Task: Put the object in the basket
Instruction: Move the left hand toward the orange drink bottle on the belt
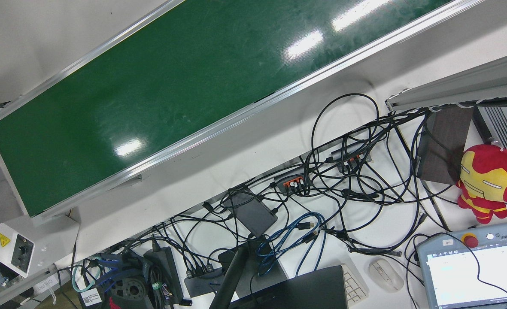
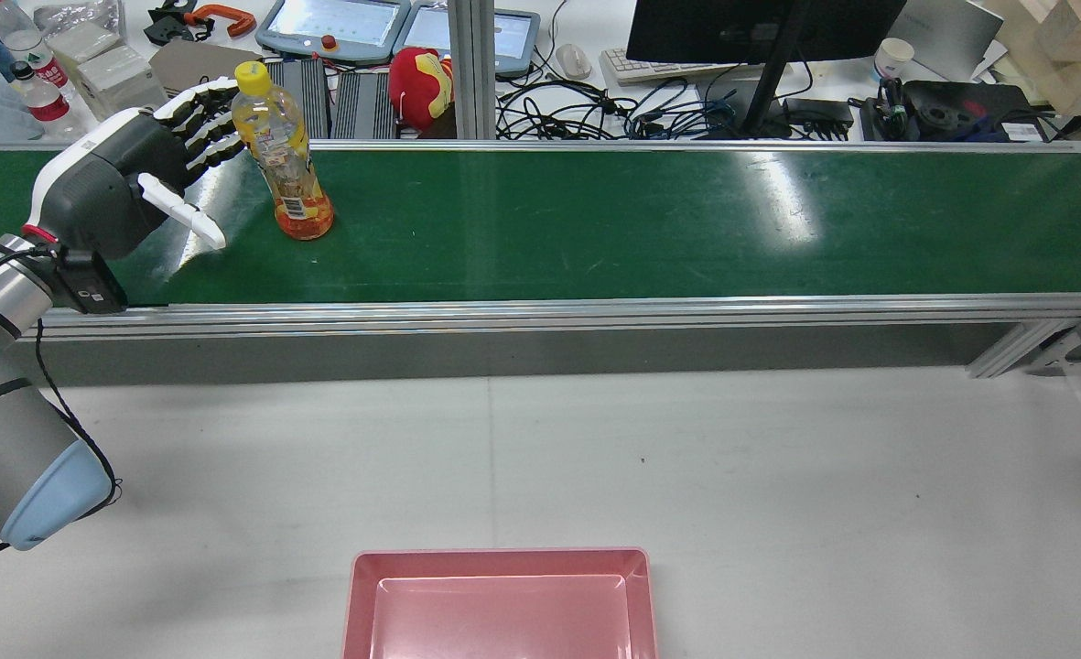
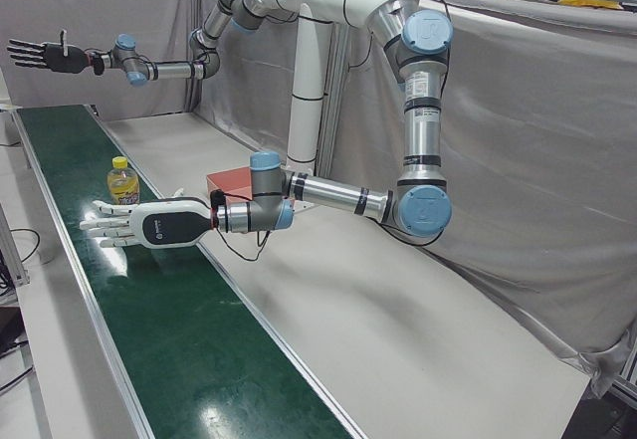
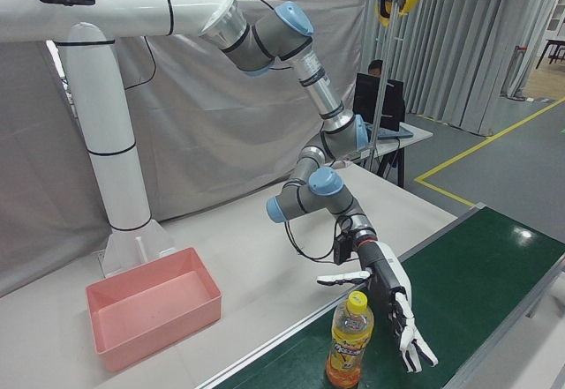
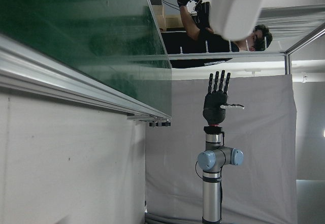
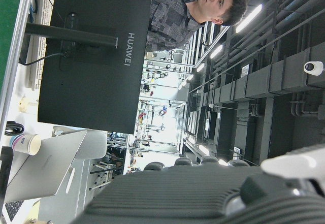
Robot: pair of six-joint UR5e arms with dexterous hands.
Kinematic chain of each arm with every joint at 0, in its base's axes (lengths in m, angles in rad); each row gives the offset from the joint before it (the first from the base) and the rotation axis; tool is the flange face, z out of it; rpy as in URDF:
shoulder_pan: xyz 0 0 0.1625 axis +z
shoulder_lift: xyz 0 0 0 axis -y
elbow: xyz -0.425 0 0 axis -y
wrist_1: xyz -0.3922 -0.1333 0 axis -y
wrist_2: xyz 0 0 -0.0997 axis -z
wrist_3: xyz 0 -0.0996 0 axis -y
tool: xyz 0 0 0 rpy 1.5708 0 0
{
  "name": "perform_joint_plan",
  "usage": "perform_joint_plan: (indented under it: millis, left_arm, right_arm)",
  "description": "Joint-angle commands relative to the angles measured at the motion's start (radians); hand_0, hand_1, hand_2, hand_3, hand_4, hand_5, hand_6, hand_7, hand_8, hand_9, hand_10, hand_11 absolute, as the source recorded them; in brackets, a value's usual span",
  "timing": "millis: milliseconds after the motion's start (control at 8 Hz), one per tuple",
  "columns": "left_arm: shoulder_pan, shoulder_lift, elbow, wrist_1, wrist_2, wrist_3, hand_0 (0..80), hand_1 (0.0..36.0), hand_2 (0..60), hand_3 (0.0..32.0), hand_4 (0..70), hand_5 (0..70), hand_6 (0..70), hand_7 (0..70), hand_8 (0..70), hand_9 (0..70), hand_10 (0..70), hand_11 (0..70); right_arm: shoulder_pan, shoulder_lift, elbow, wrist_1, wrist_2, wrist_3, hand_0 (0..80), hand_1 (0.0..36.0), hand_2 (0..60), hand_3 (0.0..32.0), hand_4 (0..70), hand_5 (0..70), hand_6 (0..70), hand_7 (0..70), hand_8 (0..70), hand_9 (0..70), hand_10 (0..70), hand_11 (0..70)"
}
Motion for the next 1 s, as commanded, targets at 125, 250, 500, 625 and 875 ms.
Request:
perform_joint_plan:
  millis: [125,250,500,625,875]
  left_arm:
    - [0.027,-0.054,0.046,0.002,-0.115,0.005,74.2,2.6,0.0,3.6,6.9,25.9,0.0,0.0,7.0,9.2,5.0,9.2]
    - [0.030,-0.074,0.063,0.002,-0.115,0.008,74.9,3.0,0.0,2.6,7.2,26.5,0.0,0.0,7.1,9.2,4.7,8.8]
    - [0.032,-0.114,0.081,0.003,-0.113,0.021,75.9,3.1,0.0,2.6,7.2,26.9,0.0,0.0,7.6,9.9,5.2,9.6]
    - [0.054,-0.128,0.081,0.009,-0.113,0.024,77.5,3.3,0.0,2.2,7.6,27.4,0.0,0.0,7.5,9.7,5.3,9.7]
    - [0.091,-0.132,0.081,0.014,-0.115,0.025,79.3,3.2,0.0,0.4,9.1,29.4,0.0,0.0,8.0,10.5,5.4,9.9]
  right_arm:
    - [0.000,0.000,0.000,0.000,0.000,0.000,0.0,0.0,0.0,0.0,0.0,0.0,0.0,0.0,0.0,0.0,0.0,0.0]
    - [0.000,0.000,0.000,0.000,0.000,0.000,0.0,0.0,0.0,0.0,0.0,0.0,0.0,0.0,0.0,0.0,0.0,0.0]
    - [0.000,0.000,0.000,0.000,0.001,0.000,0.0,0.0,0.0,0.0,0.0,0.0,0.0,0.0,0.0,0.0,0.0,0.0]
    - [0.000,0.000,0.000,0.000,0.000,0.000,0.0,0.0,0.0,0.0,0.0,0.0,0.0,0.0,0.0,0.0,0.0,0.0]
    - [0.000,0.000,0.002,0.000,0.000,0.000,0.0,0.0,0.0,0.0,0.0,0.0,0.0,0.0,0.0,0.0,0.0,0.0]
